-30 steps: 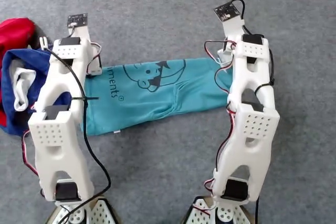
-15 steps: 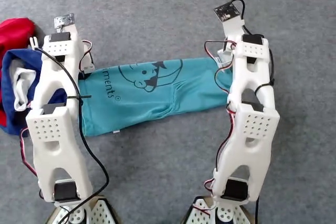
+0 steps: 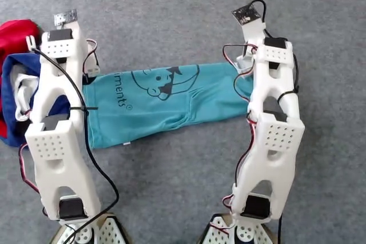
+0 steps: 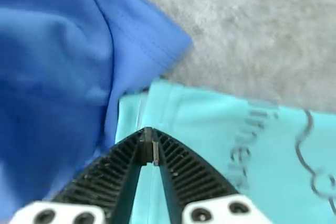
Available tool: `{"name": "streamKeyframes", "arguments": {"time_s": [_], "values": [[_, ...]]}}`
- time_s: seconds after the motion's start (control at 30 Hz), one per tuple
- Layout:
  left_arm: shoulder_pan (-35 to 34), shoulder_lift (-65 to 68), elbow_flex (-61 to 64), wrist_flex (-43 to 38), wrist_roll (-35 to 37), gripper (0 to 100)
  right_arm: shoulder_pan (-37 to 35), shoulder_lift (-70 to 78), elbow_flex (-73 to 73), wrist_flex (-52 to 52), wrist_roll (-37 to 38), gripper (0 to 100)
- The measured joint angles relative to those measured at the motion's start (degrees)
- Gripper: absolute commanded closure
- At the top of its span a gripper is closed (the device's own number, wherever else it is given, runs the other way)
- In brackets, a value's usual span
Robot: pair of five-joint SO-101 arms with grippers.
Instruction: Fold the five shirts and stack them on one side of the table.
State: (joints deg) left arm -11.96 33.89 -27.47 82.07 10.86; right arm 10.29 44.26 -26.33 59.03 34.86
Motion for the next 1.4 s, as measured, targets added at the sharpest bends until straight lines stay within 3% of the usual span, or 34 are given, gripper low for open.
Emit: {"name": "streamKeyframes", "arguments": {"time_s": [0.07, 0.2, 0.37, 0.6, 0.87, 1.4], "values": [[0.1, -1.7, -0.4, 4.1, 0.0, 96, 0.0, -1.8, 0.0, 1.8, 0.0, 98.4], [-1.8, -2.5, -0.4, 11.4, 0.0, 83, 0.0, -5.2, -0.8, 2.9, 0.1, 98.4], [-4.6, -3.6, 5.8, 12.0, -3.5, 83, 3.0, -8.6, -3.0, 2.9, 0.9, 98.4], [-4.7, -10.8, 20.5, 4.9, -4.0, 83, 4.8, -9.7, -3.0, 2.9, 3.3, 98.4], [-2.8, -18.1, 36.6, -5.3, 0.5, 83, 4.8, -9.7, -3.0, 2.9, 3.3, 98.4], [-1.1, -18.4, 38.9, -9.5, 2.5, 83, 4.8, -9.7, -3.0, 2.9, 5.0, 98.4]]}}
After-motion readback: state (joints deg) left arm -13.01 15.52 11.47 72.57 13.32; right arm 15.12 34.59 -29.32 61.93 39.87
